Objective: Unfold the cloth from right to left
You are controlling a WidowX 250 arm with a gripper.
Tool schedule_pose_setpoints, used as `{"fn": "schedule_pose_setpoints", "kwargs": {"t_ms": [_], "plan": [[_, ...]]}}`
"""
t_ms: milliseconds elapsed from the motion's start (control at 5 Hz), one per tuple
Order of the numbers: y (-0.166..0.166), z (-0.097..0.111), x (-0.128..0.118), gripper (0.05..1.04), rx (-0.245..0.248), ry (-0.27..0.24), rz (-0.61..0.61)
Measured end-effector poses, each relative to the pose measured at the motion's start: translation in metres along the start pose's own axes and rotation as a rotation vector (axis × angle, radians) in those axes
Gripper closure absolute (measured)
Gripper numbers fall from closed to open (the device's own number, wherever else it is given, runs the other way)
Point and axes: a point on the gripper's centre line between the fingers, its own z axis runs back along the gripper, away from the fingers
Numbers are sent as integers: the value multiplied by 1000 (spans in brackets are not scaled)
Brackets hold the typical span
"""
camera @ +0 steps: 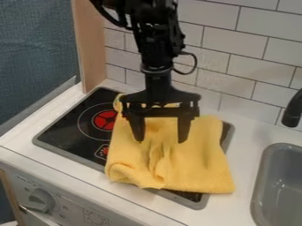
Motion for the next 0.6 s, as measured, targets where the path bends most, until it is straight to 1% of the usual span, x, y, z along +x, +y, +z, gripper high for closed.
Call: {"fn": "schedule_pose_setpoints", "kwargs": {"t_ms": [200, 400, 600], "plan": [[3, -8, 2, 85, 26, 18, 16], [4, -13, 2, 156, 46, 32, 22], [3, -14, 1, 473, 52, 31, 21]]}}
